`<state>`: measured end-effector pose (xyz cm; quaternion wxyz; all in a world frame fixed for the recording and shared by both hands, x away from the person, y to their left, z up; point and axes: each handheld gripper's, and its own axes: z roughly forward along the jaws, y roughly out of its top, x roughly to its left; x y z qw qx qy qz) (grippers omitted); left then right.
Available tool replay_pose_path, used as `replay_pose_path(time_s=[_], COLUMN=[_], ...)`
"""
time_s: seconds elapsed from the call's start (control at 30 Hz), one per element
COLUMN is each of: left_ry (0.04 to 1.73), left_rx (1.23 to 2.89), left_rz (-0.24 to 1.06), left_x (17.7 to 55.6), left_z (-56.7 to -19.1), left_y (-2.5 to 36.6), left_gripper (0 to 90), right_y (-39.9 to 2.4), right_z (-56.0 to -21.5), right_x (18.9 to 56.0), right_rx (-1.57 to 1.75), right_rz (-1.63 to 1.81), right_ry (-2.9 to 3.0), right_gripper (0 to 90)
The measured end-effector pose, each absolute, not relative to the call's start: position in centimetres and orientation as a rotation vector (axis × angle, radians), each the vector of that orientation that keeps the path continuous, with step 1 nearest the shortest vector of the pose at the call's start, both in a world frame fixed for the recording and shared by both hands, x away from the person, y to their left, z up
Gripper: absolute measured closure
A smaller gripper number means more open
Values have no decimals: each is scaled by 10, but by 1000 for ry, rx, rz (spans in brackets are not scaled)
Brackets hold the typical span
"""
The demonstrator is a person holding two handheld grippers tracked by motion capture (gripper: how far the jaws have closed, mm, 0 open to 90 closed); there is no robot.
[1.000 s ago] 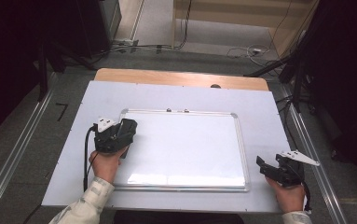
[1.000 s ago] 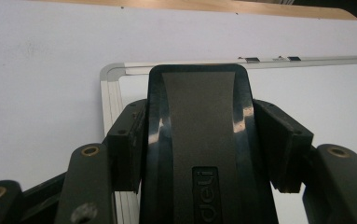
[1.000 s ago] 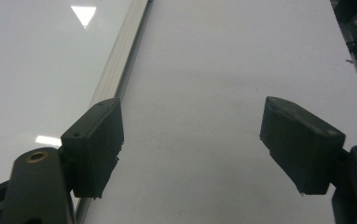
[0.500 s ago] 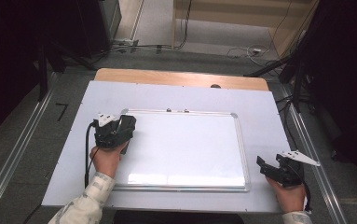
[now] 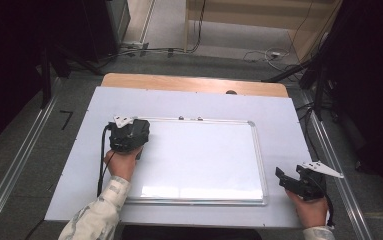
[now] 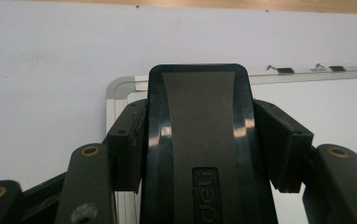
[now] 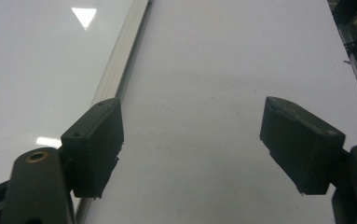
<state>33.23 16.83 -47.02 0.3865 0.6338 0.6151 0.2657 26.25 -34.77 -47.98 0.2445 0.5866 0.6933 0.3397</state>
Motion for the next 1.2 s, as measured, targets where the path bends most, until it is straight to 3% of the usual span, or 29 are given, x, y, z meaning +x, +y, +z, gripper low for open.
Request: replay_pose_path(time_s=[1.2], left_ry=[1798], left_rx=[1653], left_rz=[777], left_x=[380], left_z=[-485], left_y=[163], left_gripper=[411], right_y=[-350], right_z=[-480], right_x=[263], right_rx=[1602], right_rz=[936], right_ry=[1891], right_gripper=[202])
